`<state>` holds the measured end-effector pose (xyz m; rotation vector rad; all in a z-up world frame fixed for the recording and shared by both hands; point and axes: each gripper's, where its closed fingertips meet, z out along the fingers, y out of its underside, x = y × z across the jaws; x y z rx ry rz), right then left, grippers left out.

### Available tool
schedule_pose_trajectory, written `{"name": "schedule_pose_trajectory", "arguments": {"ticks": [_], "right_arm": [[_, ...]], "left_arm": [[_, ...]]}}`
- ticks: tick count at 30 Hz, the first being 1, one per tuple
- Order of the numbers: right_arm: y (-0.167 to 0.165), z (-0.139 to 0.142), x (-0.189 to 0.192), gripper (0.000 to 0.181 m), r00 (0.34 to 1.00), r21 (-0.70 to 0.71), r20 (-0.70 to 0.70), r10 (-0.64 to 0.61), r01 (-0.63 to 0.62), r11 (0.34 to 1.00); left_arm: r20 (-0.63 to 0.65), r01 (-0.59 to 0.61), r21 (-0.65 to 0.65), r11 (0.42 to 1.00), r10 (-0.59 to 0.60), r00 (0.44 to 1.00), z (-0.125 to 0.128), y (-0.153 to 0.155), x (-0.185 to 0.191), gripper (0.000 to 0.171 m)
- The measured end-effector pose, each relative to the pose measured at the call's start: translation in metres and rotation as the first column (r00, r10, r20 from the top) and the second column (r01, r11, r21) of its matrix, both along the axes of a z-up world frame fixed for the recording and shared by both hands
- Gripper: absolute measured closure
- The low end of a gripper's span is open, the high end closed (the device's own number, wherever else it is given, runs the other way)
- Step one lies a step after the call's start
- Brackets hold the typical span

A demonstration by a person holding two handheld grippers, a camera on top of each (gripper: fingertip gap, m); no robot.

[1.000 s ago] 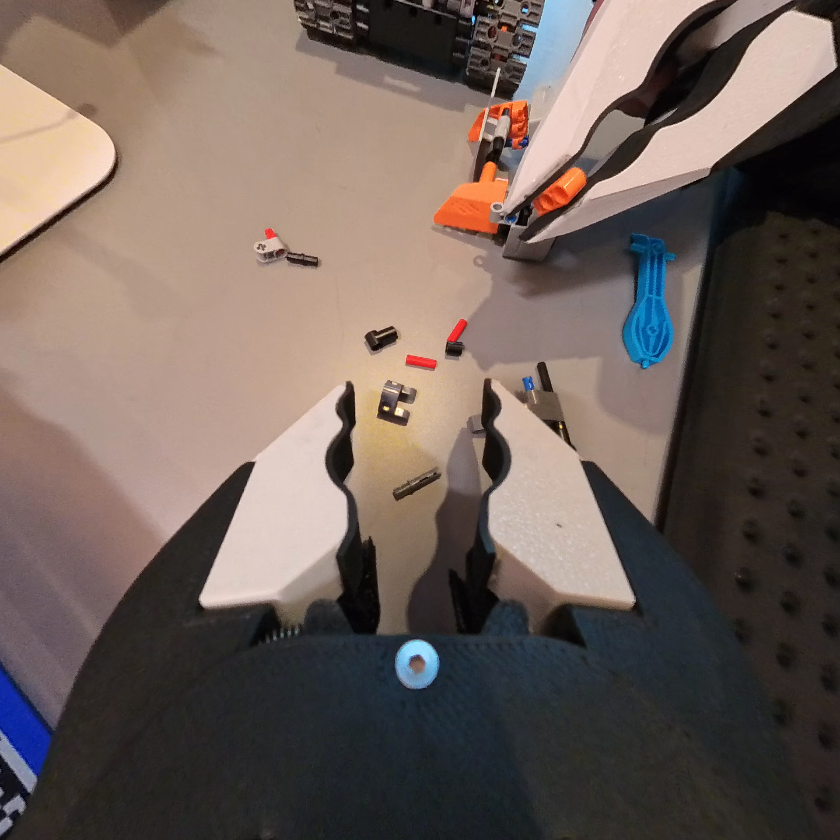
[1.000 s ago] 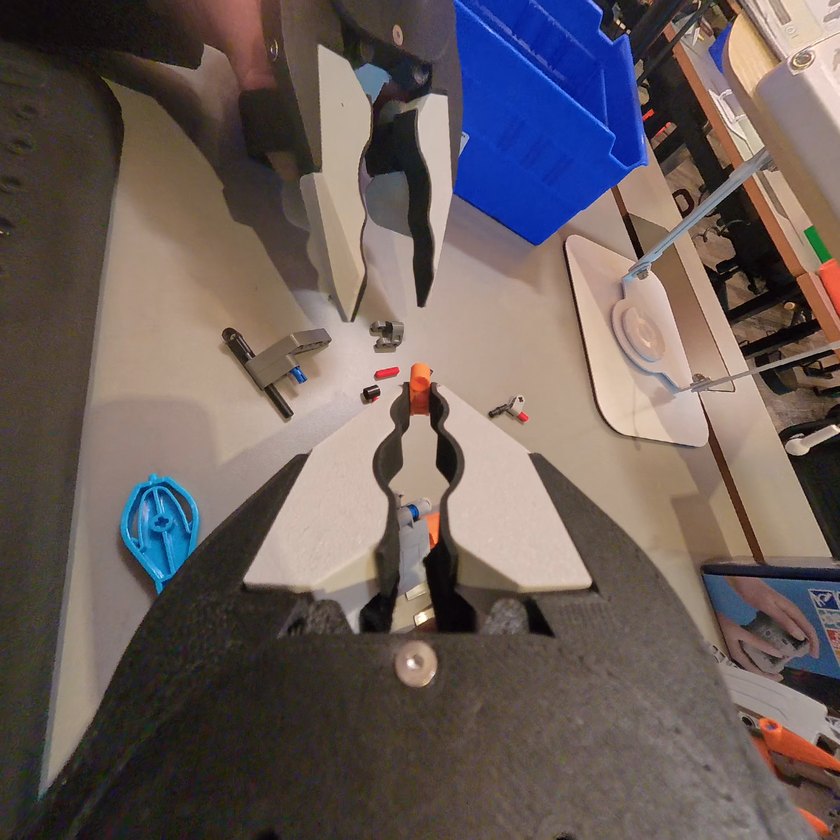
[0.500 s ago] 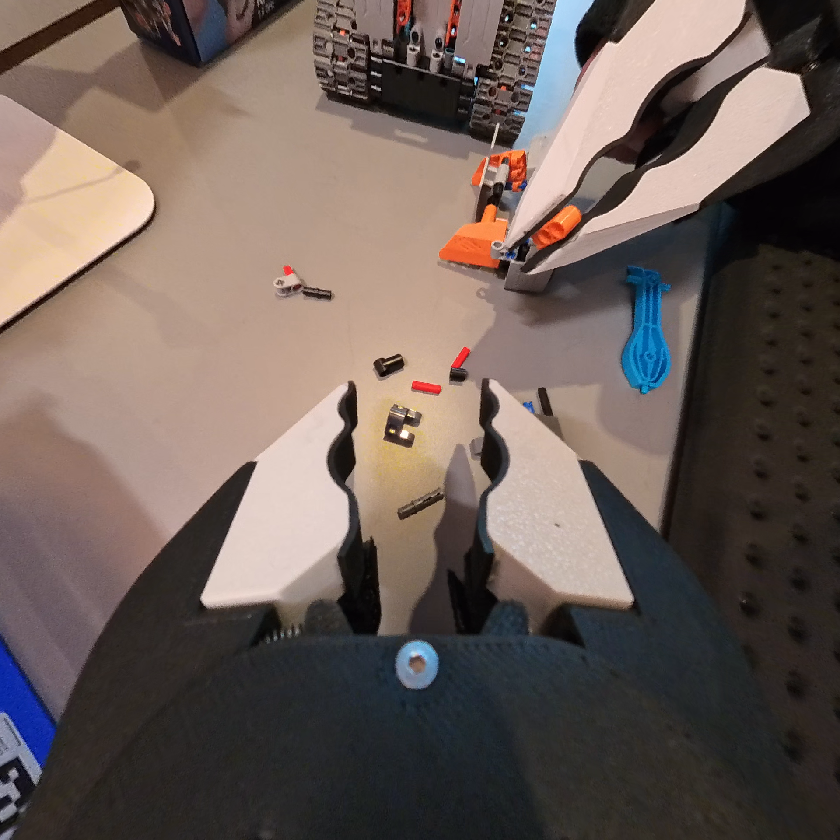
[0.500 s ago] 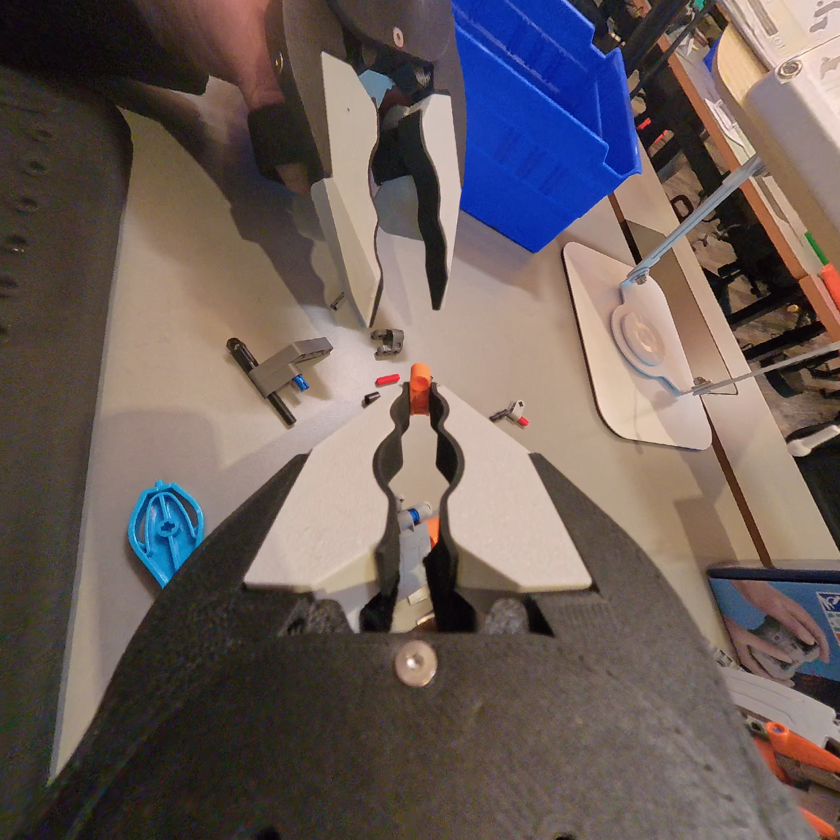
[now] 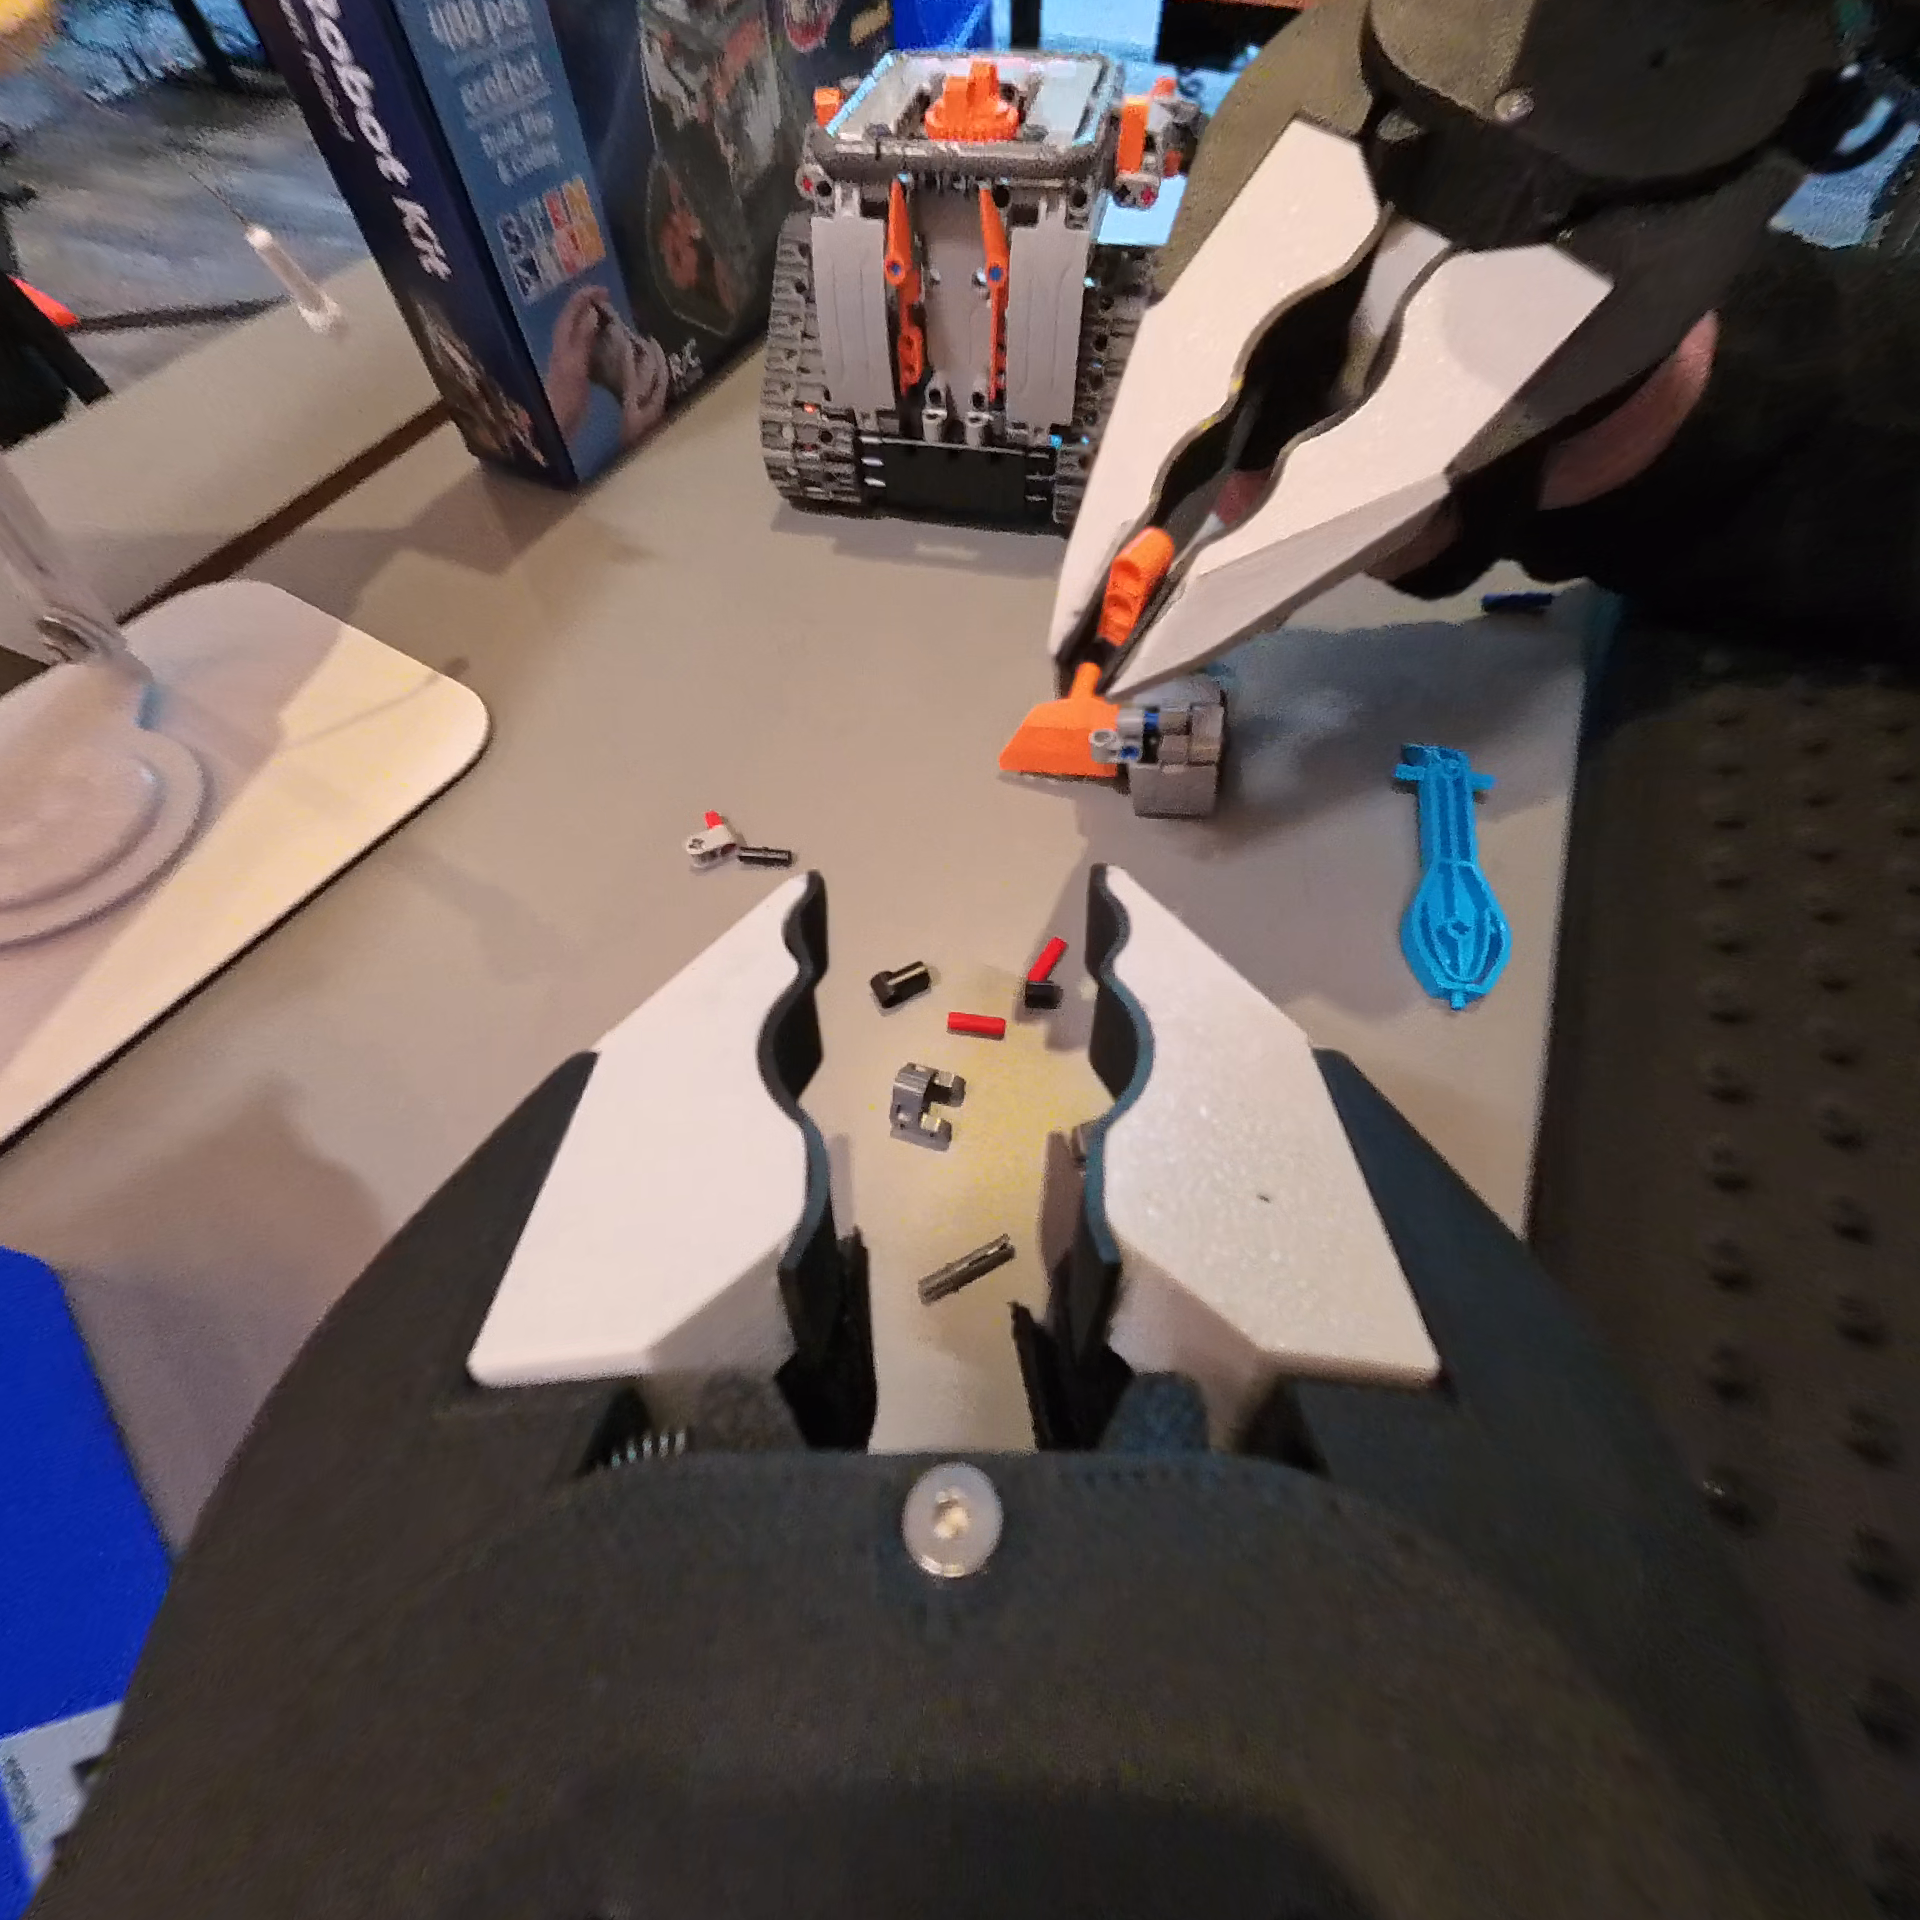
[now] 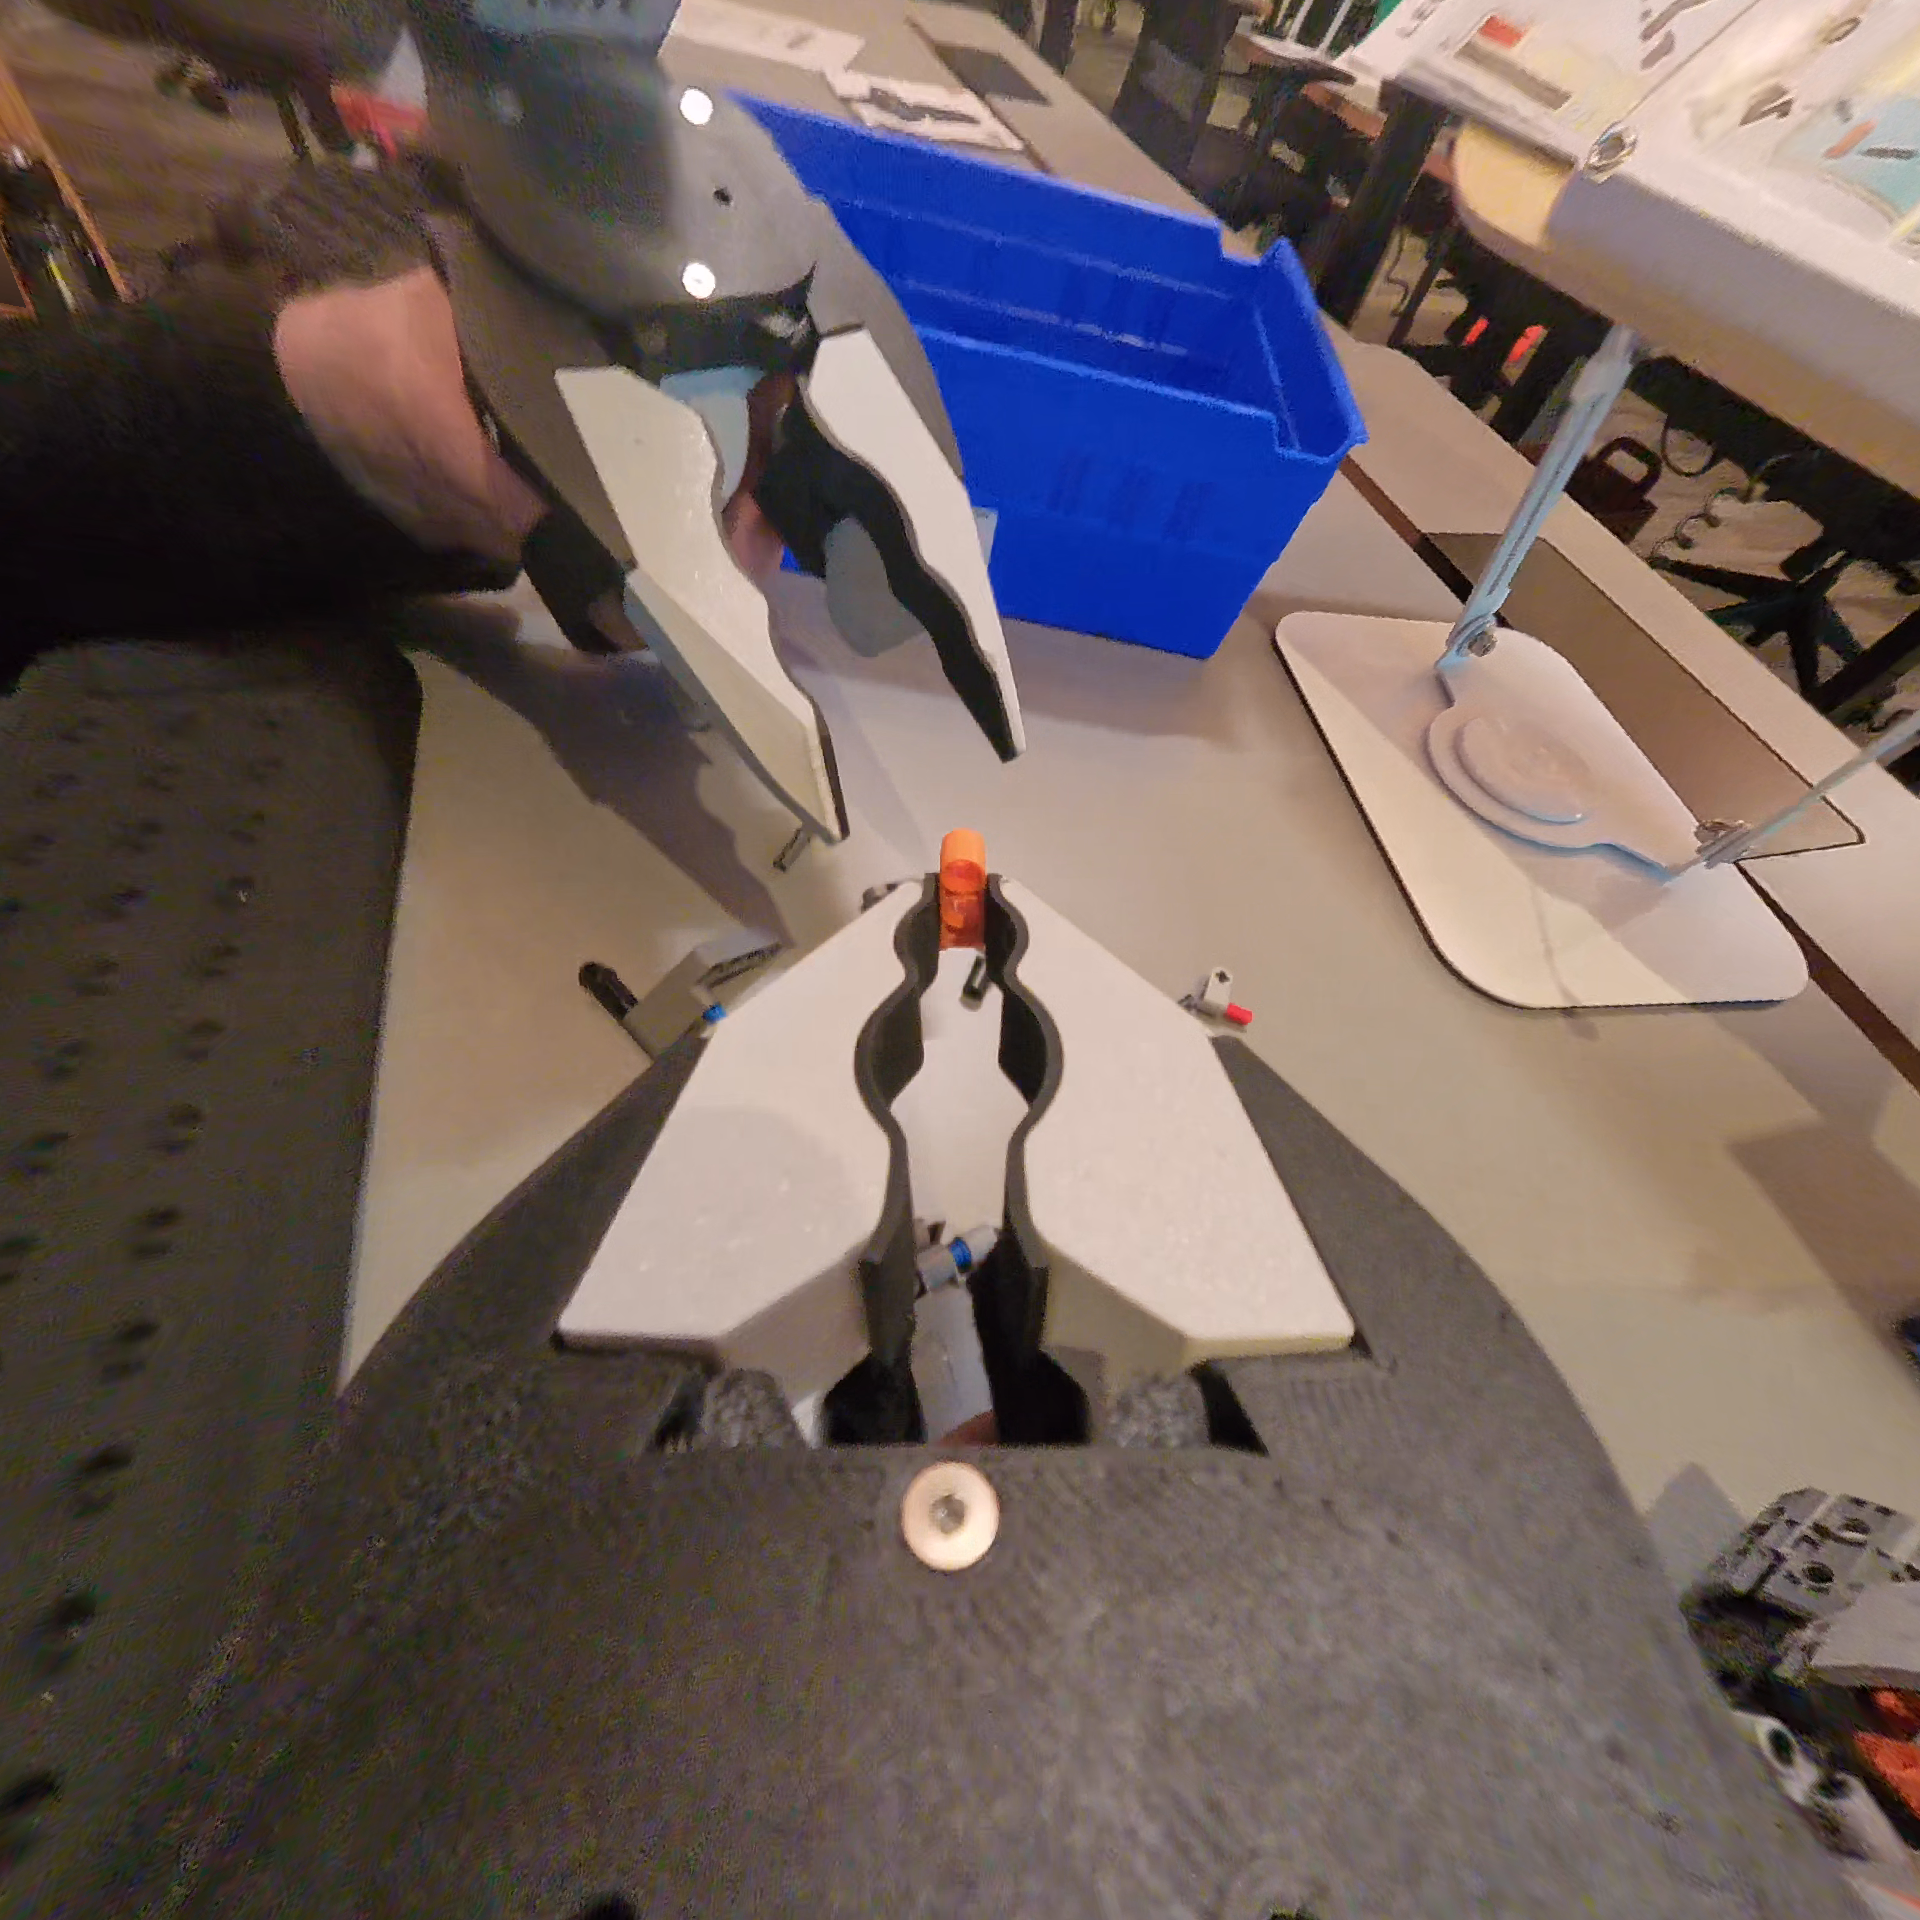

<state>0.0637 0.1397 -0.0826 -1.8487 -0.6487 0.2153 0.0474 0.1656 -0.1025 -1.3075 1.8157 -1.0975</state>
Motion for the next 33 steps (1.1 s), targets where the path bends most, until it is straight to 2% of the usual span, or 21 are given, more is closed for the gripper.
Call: {"name": "schedule_pose_trajectory", "arguments": {"ticks": [6, 12, 15, 18, 23, 25, 27, 33], "right_arm": [[0.006, 0.036, -0.009, 0.177, 0.991, 0.032, -0.134, -0.002, 0.007, 0.999], [0.027, 0.067, -0.020, 0.176, 0.933, 0.000, -0.360, 0.021, -0.023, 1.000], [0.040, 0.068, -0.021, 0.177, 0.883, -0.017, -0.469, 0.019, -0.031, 0.999], [0.048, 0.066, -0.023, 0.177, 0.831, -0.025, -0.556, 0.022, -0.043, 0.999], [0.054, 0.062, -0.027, 0.177, 0.796, -0.051, -0.605, 0.010, -0.051, 0.997], [0.057, 0.062, -0.028, 0.176, 0.784, -0.059, -0.621, 0.001, -0.048, 0.997], [0.060, 0.064, -0.028, 0.176, 0.758, -0.058, -0.653, -0.006, -0.042, 0.997], [0.070, 0.061, -0.038, 0.177, 0.715, -0.059, -0.699, -0.015, -0.037, 0.998]], "left_arm": [[0.051, -0.022, 0.027, 0.999, 0.021, 0.998, 0.010, 0.002, 0.001, 0.123], [0.210, -0.066, 0.036, 0.997, 0.057, 0.976, 0.042, 0.003, 0.001, 0.122], [0.286, -0.095, 0.067, 0.993, 0.072, 0.955, 0.057, 0.003, -0.003, 0.123], [0.309, -0.120, 0.111, 0.987, 0.081, 0.948, 0.061, 0.002, -0.004, 0.125], [0.343, -0.254, 0.194, 0.948, 0.177, 0.922, 0.064, 0.017, -0.003, 0.128], [0.354, -0.286, 0.220, 0.933, 0.196, 0.914, 0.065, 0.020, -0.003, 0.137], [0.333, -0.293, 0.224, 0.929, 0.210, 0.919, 0.062, 0.021, -0.001, 0.143], [0.335, -0.317, 0.139, 0.938, 0.257, 0.907, 0.064, 0.031, -0.003, 0.148]]}}
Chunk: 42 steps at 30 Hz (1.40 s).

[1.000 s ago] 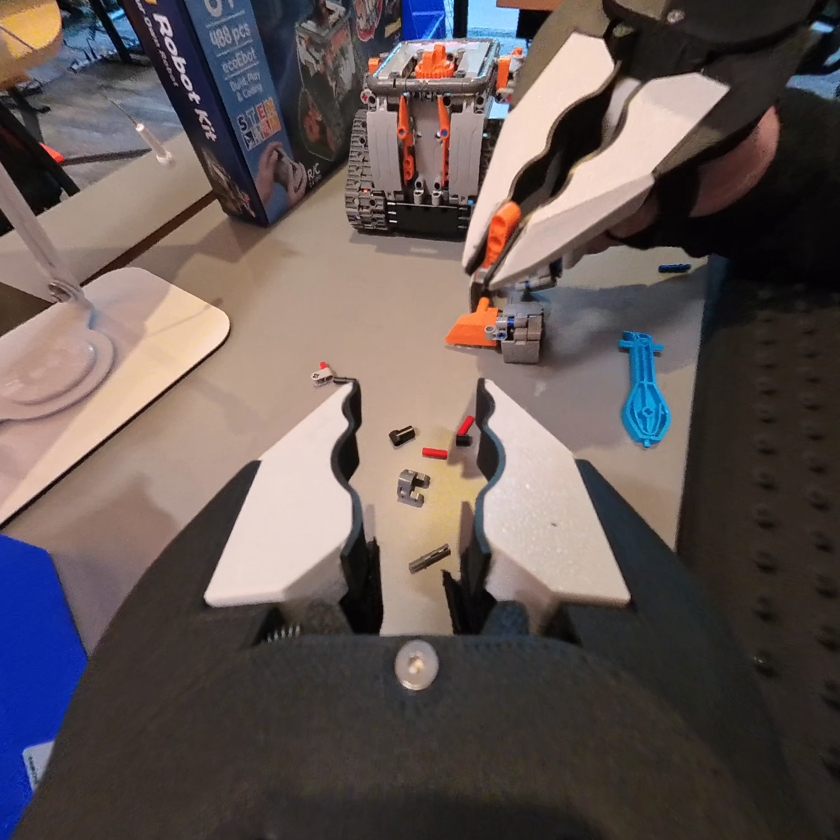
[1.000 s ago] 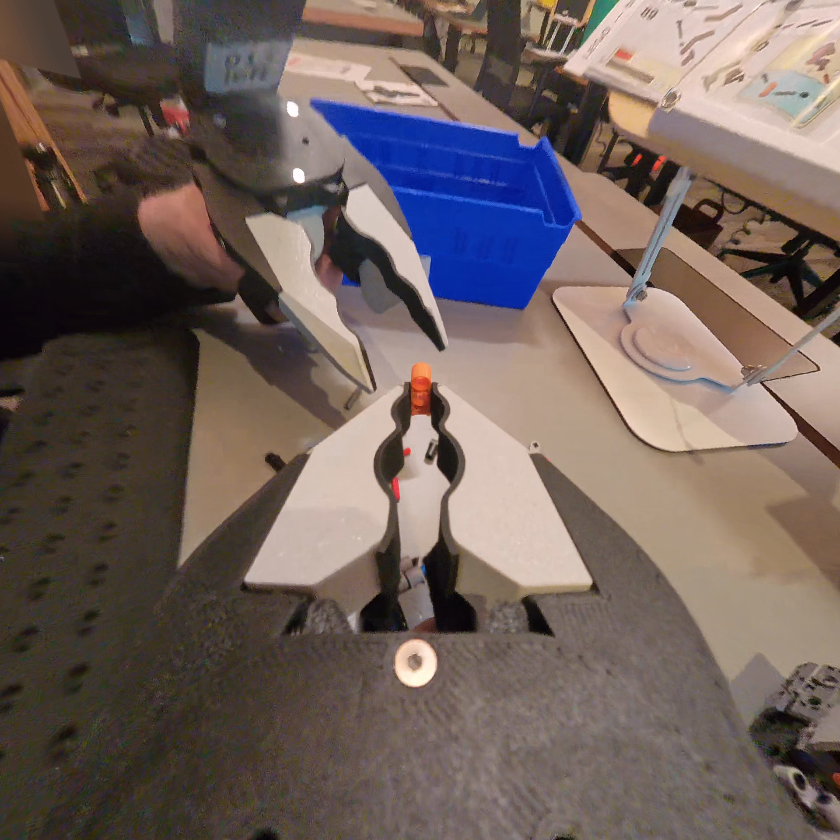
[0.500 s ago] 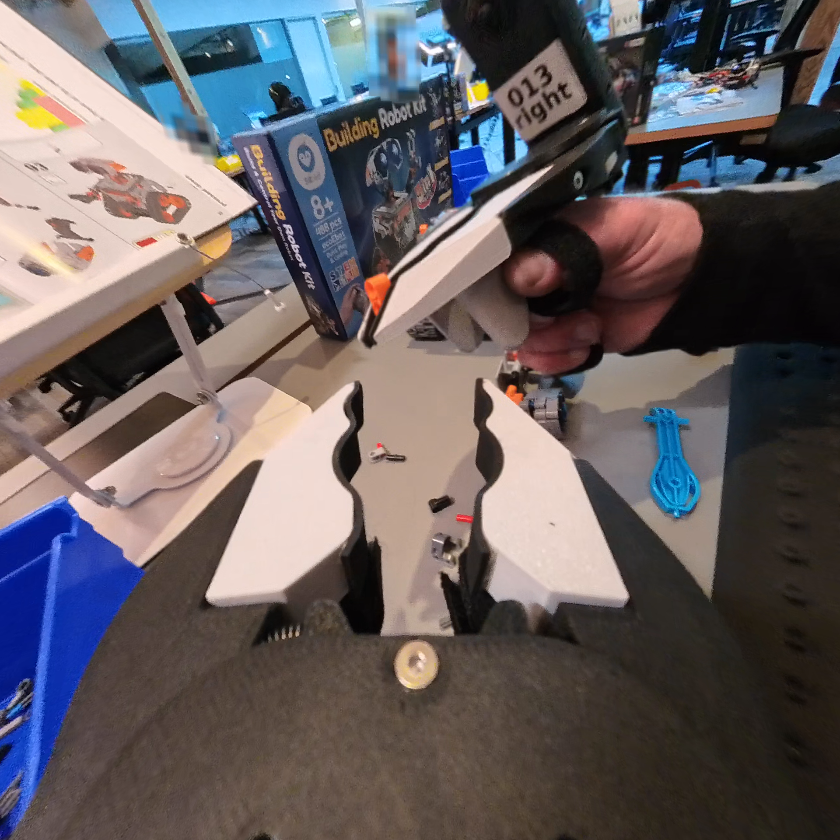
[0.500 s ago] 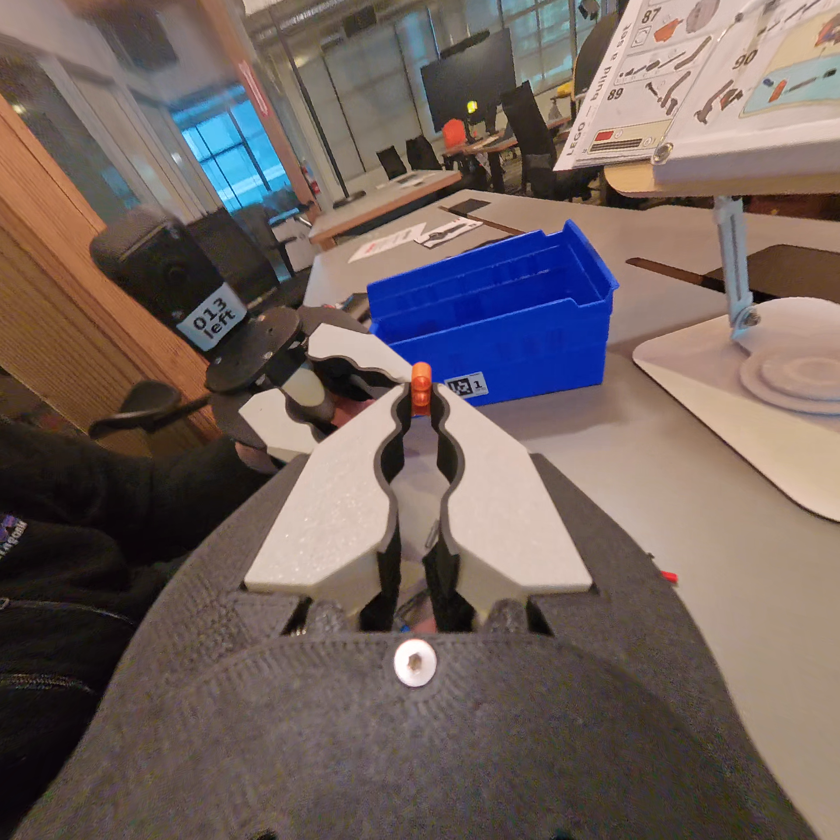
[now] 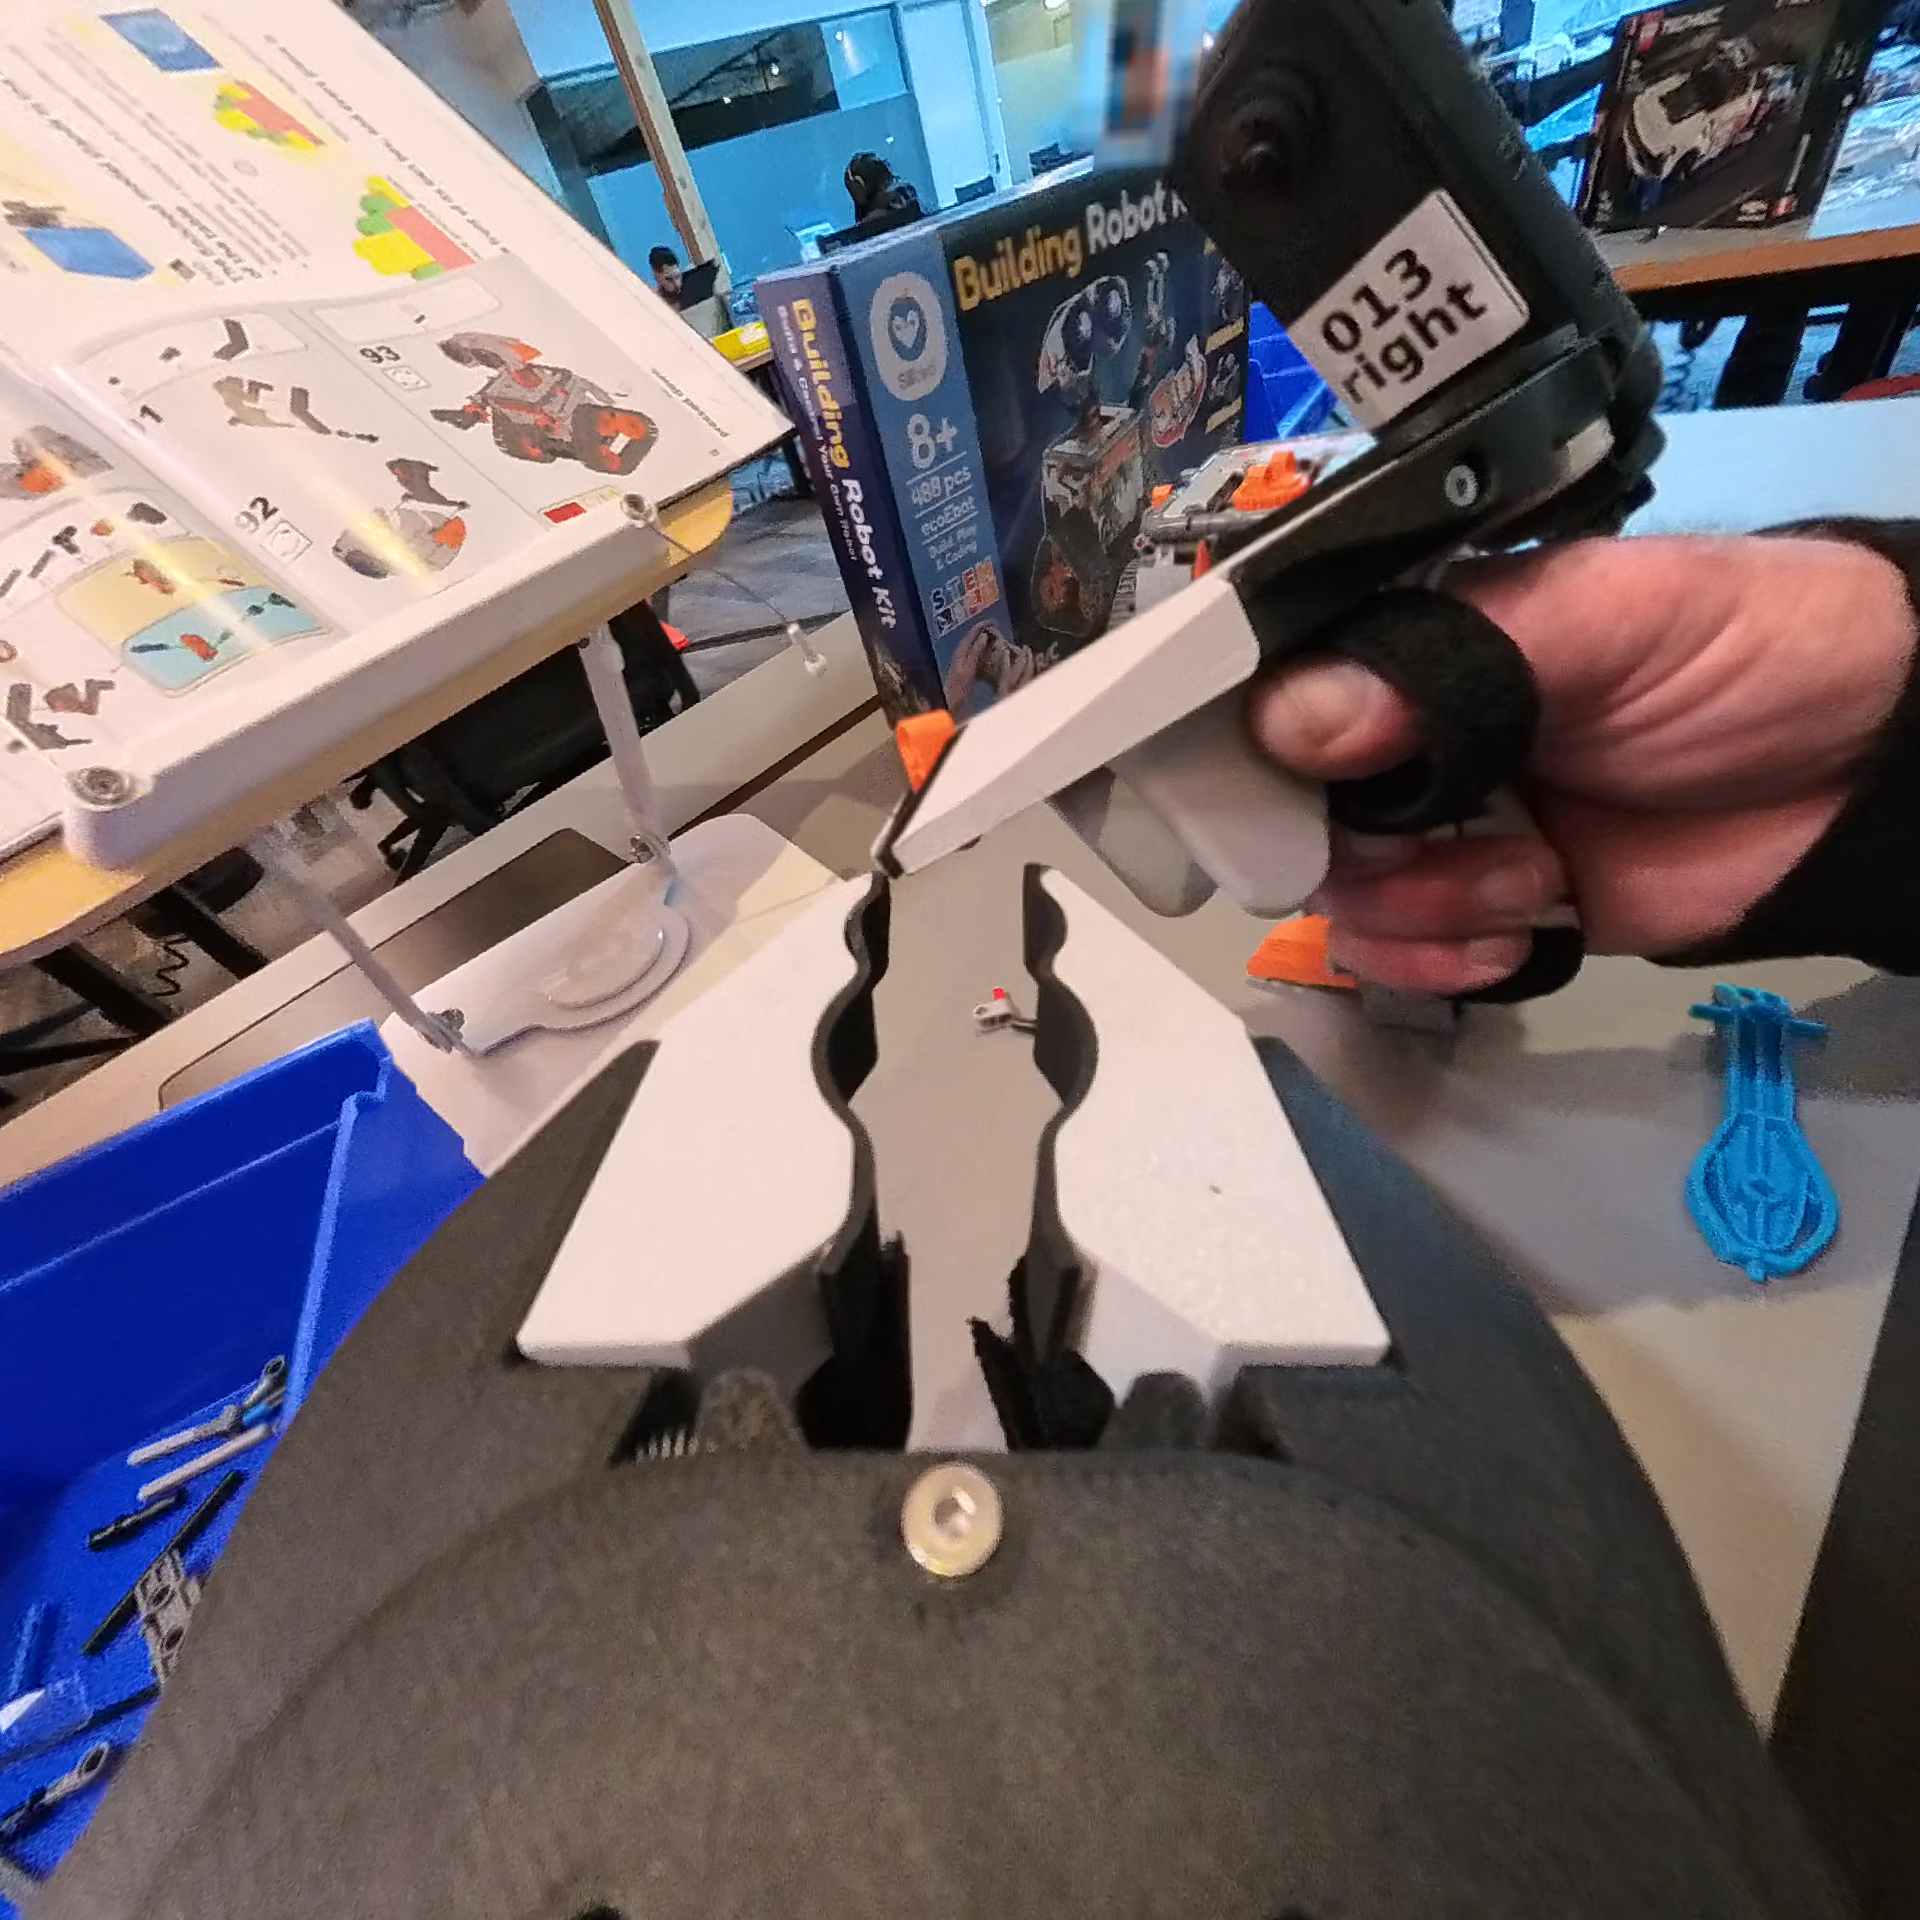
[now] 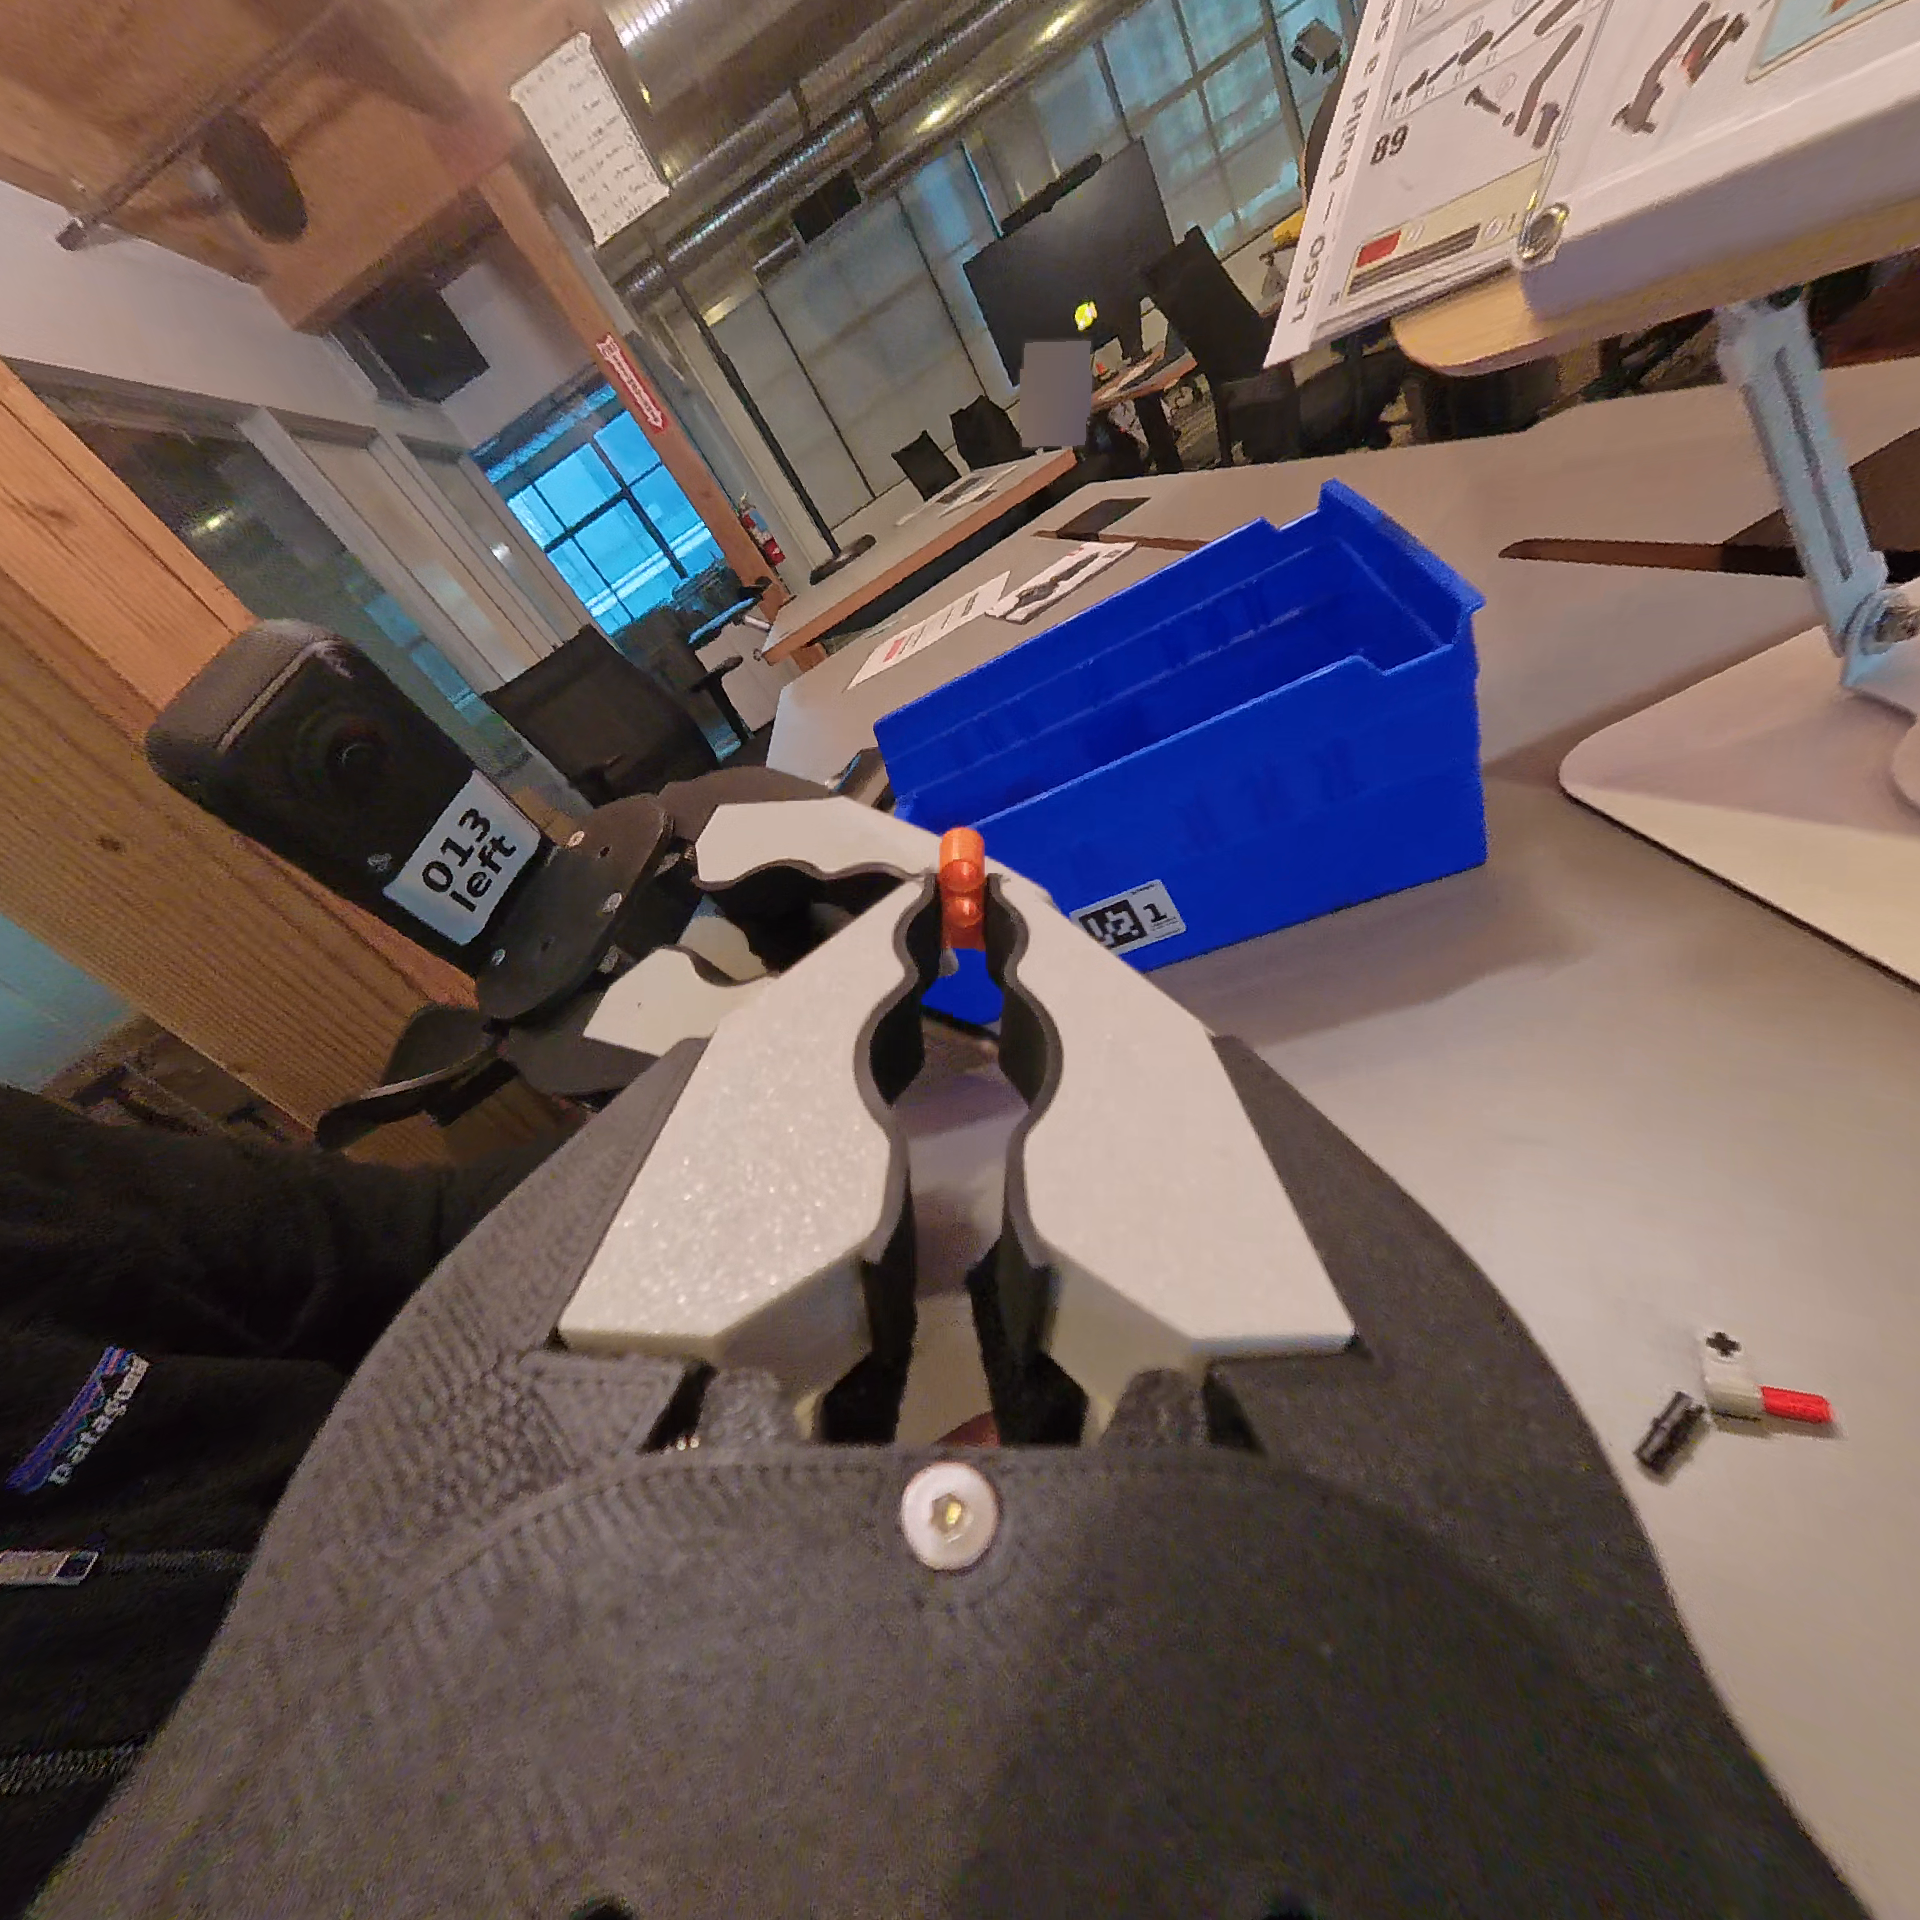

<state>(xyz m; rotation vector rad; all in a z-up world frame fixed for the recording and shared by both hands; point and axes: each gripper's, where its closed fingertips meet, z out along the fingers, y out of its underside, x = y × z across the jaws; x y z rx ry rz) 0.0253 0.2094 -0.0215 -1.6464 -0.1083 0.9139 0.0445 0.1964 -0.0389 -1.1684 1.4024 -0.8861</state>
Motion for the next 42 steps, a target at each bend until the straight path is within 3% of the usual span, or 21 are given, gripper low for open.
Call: {"name": "schedule_pose_trajectory", "arguments": {"ticks": [10, 19, 27, 30, 35, 38, 42], "right_arm": [[0.002, -0.004, -0.002, 0.176, 0.997, -0.010, -0.076, -0.031, 0.030, 0.999], [0.000, -0.003, -0.002, 0.177, 0.996, -0.005, -0.091, -0.027, 0.027, 1.000], [-0.001, -0.011, -0.003, 0.177, 0.999, -0.033, -0.038, -0.003, 0.002, 0.999], [-0.002, -0.017, -0.010, 0.177, 0.999, -0.062, -0.021, 0.040, -0.041, 0.997], [-0.006, -0.021, -0.014, 0.176, 0.995, -0.099, -0.011, 0.097, -0.097, 0.990], [-0.014, -0.025, -0.022, 0.177, 0.983, -0.140, 0.006, 0.181, -0.179, 0.974], [-0.022, -0.031, -0.027, 0.177, 0.965, -0.186, 0.020, 0.263, -0.255, 0.949]], "left_arm": [[0.008, -0.056, 0.024, 0.998, 0.056, 0.998, -0.002, 0.012, -0.002, 0.169], [0.017, -0.046, 0.038, 0.998, 0.045, 0.999, -0.001, 0.010, -0.002, 0.171], [0.008, -0.100, 0.166, 0.981, 0.100, 0.995, 0.000, 0.015, -0.003, 0.130], [-0.011, -0.093, 0.269, 0.959, 0.100, 0.995, -0.002, 0.010, 0.000, 0.129], [-0.056, -0.036, 0.344, 0.938, 0.059, 0.997, -0.009, 0.000, 0.002, 0.147], [-0.084, 0.019, 0.367, 0.930, 0.013, 0.996, -0.013, -0.006, 0.001, 0.139], [-0.096, 0.064, 0.447, 0.892, -0.023, 0.995, -0.013, -0.013, -0.004, 0.140]]}}
